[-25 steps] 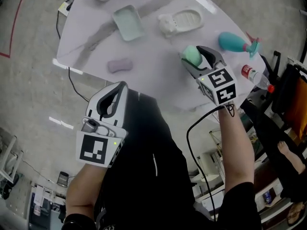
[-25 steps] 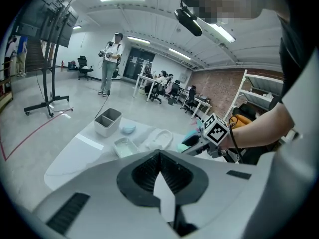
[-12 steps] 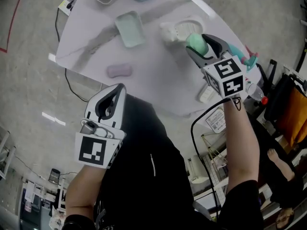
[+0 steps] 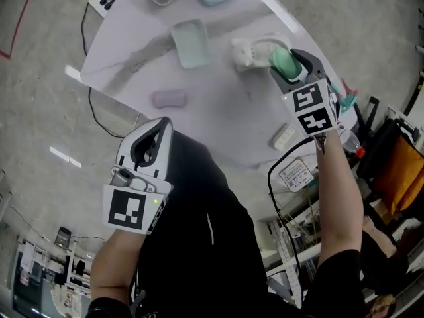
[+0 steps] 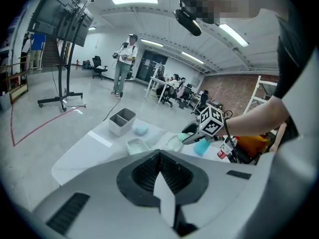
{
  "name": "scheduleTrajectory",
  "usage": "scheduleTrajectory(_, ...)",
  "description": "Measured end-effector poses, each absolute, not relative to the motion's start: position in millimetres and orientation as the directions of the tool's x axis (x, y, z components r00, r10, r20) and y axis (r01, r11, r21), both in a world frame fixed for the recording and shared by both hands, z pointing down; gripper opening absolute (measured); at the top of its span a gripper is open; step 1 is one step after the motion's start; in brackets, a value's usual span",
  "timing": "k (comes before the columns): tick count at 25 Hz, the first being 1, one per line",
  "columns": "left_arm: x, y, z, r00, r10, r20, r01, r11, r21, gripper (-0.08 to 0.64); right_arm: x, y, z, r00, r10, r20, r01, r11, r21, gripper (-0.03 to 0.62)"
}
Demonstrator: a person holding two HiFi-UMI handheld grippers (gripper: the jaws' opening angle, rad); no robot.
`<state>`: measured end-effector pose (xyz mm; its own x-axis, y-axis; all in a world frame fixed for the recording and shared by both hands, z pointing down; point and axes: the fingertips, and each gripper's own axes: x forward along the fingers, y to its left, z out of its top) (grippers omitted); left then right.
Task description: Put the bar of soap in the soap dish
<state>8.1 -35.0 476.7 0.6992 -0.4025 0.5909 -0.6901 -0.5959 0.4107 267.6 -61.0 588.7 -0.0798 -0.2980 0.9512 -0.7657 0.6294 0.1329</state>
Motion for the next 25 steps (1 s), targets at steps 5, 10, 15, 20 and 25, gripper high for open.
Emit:
scheduleTrajectory(5, 0, -27, 481, 0.686, -0.411, 0.601, -0.707, -0.574, 0.414, 0.008, 271, -63, 590, 0.004, -0.290, 0.957, -0.617, 0.753, 0.231, 0.272)
scheduleTrajectory(10, -12, -22, 484, 0.678, -0.419, 0.604, -0.715, -0.567, 0.409, 0.008, 267, -66, 596, 0.039, -0.246, 0.969, -0.460, 0.856, 0.236, 0.272)
scheduleTrajectory(15, -20, -20, 482, 0.669, -0.435, 0.602, -0.725, -0.559, 0.402, 0.008, 265, -68, 607, 0.056, -0.170, 0.984, -0.385, 0.906, 0.178, 0.272)
scheduleTrajectory(20, -26, -18, 487, 0.664, -0.440, 0.604, -0.733, -0.542, 0.411, 0.008, 260, -70, 619, 0.076, -0.137, 0.988, -0.312, 0.938, 0.154, 0.272)
scheduleTrajectory(25, -31, -13, 492, 0.670, -0.431, 0.605, -0.725, -0.556, 0.407, 0.008, 250, -71, 629, 0.091, -0.142, 0.986, -0.261, 0.952, 0.161, 0.273)
